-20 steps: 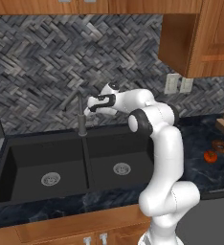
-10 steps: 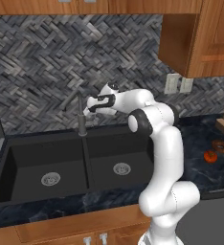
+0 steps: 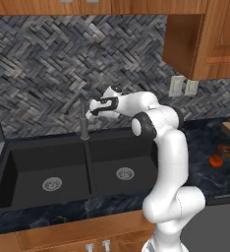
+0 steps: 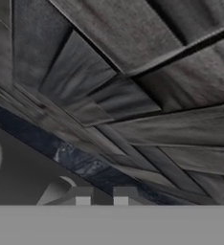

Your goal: Turn on the sink faucet. Then move the tomato from the counter to the sink. Turn off the sink. Move the vegetable from the sink to the pot next to the stove. Finally move the pot to the front left burner.

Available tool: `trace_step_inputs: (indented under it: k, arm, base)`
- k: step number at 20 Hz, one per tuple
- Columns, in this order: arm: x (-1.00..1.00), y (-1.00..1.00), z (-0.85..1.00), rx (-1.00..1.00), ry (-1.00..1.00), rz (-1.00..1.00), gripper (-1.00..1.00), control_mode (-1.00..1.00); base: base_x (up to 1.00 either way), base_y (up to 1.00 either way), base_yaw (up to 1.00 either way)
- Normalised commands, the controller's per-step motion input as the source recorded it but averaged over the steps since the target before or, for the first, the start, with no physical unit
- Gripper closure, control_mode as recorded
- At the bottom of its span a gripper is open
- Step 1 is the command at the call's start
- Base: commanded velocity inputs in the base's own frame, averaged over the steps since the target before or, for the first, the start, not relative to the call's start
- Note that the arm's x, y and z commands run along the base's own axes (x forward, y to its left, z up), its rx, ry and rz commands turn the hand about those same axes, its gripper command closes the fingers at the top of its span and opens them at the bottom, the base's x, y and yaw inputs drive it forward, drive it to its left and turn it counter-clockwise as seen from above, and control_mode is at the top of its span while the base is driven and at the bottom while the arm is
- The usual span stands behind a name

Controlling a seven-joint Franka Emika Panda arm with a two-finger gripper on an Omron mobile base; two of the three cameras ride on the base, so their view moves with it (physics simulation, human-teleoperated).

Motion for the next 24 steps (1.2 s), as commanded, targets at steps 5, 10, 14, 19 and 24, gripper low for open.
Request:
trace_step_inputs:
  k: [5,10,14,19,24]
  arm:
    - [-0.09,-0.34,-0.42,0.00,0.00,-0.06,1.00,-1.00]
    - [-0.14,-0.47,-0.46,0.00,-0.01,-0.07,1.00,-1.00]
    - [-0.17,-0.49,-0.46,0.00,-0.01,-0.07,1.00,-1.00]
    - [-0.17,-0.53,-0.48,0.01,-0.02,-0.06,1.00,-1.00]
    - [-0.16,-0.58,-0.47,0.03,-0.02,-0.05,1.00,-1.00]
  base:
    - [0.00,0.00,0.00]
    - [0.00,0.00,0.00]
    - [0.00,0.00,0.00]
    - [0.00,0.00,0.00]
    - [0.00,0.00,0.00]
